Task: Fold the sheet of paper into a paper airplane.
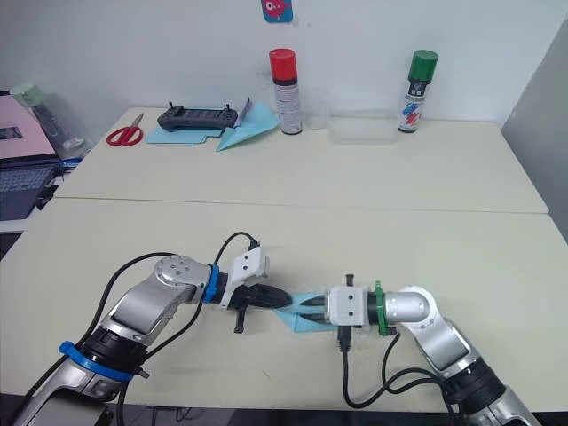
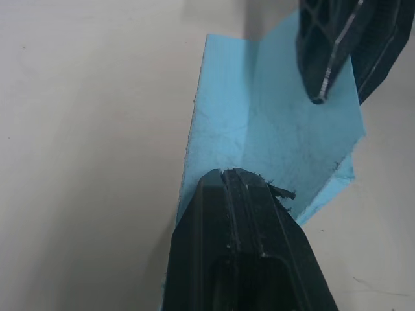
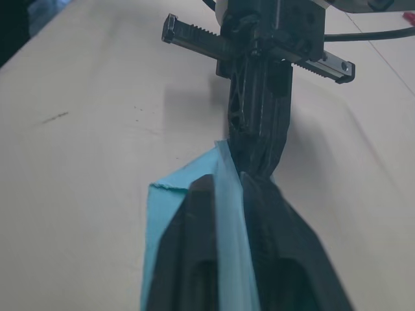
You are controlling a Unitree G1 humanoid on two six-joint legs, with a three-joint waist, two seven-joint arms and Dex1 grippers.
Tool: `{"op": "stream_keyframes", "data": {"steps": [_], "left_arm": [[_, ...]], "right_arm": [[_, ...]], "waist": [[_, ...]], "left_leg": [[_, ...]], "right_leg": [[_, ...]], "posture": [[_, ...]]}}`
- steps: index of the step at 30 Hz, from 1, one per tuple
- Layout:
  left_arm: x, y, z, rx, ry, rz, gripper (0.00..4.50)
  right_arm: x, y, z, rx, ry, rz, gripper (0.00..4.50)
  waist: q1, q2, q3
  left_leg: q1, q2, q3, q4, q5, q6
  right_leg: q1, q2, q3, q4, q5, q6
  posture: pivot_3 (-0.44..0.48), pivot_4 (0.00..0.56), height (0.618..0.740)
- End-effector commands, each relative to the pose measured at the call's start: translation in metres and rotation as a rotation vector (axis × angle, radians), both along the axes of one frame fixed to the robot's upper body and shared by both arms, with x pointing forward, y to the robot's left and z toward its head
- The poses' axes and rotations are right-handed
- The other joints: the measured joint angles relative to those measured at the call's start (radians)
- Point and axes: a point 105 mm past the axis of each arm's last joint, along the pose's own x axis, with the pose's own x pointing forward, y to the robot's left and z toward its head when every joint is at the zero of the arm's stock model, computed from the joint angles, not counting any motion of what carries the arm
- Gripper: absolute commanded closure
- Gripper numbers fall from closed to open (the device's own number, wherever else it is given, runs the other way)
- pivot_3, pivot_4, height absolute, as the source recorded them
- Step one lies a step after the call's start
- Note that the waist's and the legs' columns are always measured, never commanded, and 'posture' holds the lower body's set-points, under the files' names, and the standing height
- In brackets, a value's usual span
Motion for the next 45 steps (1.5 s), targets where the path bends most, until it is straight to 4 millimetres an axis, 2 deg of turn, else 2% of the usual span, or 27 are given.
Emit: {"op": "stream_keyframes", "data": {"steps": [1,14,20,27,34,38,41,45], "left_arm": [[0.001,0.013,-0.009,0.066,0.015,0.019,4.5],[0.005,0.028,-0.009,0.09,0.004,0.05,4.5],[0.004,0.028,-0.011,0.098,0.012,0.037,4.5],[0.005,0.033,-0.01,0.118,0.015,0.033,4.5],[0.007,0.038,-0.009,0.128,0.016,0.036,4.5],[0.006,0.035,-0.008,0.122,0.015,0.031,4.5],[0.01,0.035,0.0,0.11,-0.01,0.041,4.5],[0.022,0.021,0.039,0.002,-0.079,0.049,4.5]], "right_arm": [[-0.002,0.004,0.018,0.051,-0.015,0.012,4.45],[0.005,0.003,0.022,0.076,0.056,-0.045,4.45],[0.037,0.004,0.023,0.148,0.085,-0.24,4.45],[0.052,0.0,0.003,0.093,0.064,-0.303,4.45],[0.058,0.001,-0.019,0.027,0.041,-0.319,4.45],[0.056,0.003,-0.024,0.01,0.028,-0.3,4.45],[0.054,0.003,-0.028,-0.001,0.023,-0.292,4.45],[0.053,0.003,-0.033,-0.011,0.015,-0.288,4.45]], "waist": [[-0.001,0.0,0.0],[-0.002,0.0,0.0],[-0.005,0.0,0.0],[-0.006,0.0,0.0],[-0.006,0.0,0.0],[-0.006,0.0,0.0],[-0.007,0.001,0.0],[-0.007,0.0,0.0]], "left_leg": [[0.0,0.0,0.0,0.0,0.0,0.0],[0.002,0.0,0.0,0.0,0.0,0.0],[0.003,0.001,0.0,0.0,0.0,0.0],[0.003,0.001,0.0,0.0,0.0,0.0],[0.003,0.001,0.0,-0.001,0.0,0.0],[0.003,0.001,0.0,-0.001,0.0,0.0],[0.004,0.001,0.0,-0.001,0.0,0.0],[0.004,0.001,0.0,-0.001,0.0,0.0]], "right_leg": [[0.0,0.0,0.0,0.0,0.0,0.0],[0.001,0.0,0.0,0.0,0.0,0.0],[0.002,0.001,0.0,0.001,0.0,0.0],[0.002,0.001,0.0,0.0,0.0,0.0],[0.002,0.001,0.0,0.0,0.0,0.0],[0.002,0.001,0.0,0.0,0.0,0.0],[0.002,0.001,0.001,0.0,0.0,0.0],[0.002,0.001,0.0,0.001,0.0,0.0]], "posture": [[0.0,0.15,0.74],[0.0,0.15,0.74],[0.0,0.15,0.74],[0.0,0.15,0.74],[0.0,0.15,0.74],[0.0,0.15,0.74],[0.0,0.15,0.74],[0.0,0.15,0.74]]}}
